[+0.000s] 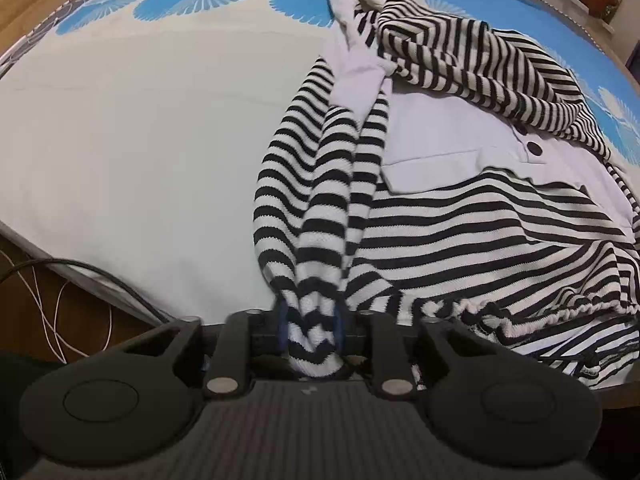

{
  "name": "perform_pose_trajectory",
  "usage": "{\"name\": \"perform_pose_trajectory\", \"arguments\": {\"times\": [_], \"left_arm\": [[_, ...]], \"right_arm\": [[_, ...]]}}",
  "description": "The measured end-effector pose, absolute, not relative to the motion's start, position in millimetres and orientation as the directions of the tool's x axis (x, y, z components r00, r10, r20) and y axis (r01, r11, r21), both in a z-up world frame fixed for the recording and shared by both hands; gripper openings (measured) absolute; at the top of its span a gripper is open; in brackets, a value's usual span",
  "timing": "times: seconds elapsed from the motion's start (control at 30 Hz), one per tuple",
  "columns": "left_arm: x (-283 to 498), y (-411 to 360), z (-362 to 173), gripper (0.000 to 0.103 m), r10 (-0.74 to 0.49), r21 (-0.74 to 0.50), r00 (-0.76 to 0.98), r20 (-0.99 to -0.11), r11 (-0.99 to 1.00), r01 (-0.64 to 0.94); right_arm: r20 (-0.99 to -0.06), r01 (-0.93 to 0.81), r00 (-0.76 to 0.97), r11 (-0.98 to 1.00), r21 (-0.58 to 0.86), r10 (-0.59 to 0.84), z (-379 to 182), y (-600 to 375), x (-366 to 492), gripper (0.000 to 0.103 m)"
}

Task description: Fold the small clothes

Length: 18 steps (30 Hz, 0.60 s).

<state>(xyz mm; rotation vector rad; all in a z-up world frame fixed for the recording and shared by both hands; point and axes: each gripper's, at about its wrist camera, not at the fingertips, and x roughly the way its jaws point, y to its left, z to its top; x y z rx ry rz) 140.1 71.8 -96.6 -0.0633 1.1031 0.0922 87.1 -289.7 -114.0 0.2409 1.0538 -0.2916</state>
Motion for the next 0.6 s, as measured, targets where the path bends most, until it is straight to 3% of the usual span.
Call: {"name": "perform_pose_trajectory", "arguments": {"times": [0.17, 0.3, 0.6], "left_arm": [[136.6, 64.3, -80.2, 0.008, 0.070, 0.039, 0.512, -0.856, 0.997, -0.070], [138.2, 68.4, -52.3, 0.007, 0.044, 0.003, 0.554, -0.831, 0.997, -0.074], [87.3, 77.8, 42.9, 0.006, -0.063, -0.045, 0.736, -0.674, 0.998, 0.044]], "right_arm": [[-0.815, 0.336, 0.565, 0.938, 0.085, -0.129, -90.1, -285.3, 82.8, 0.007], [-0.745, 0.293, 0.661, 0.945, 0.144, -0.091, -53.2, -288.0, 75.2, 0.006], [-0.581, 0.182, 0.814, 0.944, 0.274, 0.011, 40.8, -306.3, 9.7, 0.005]]}}
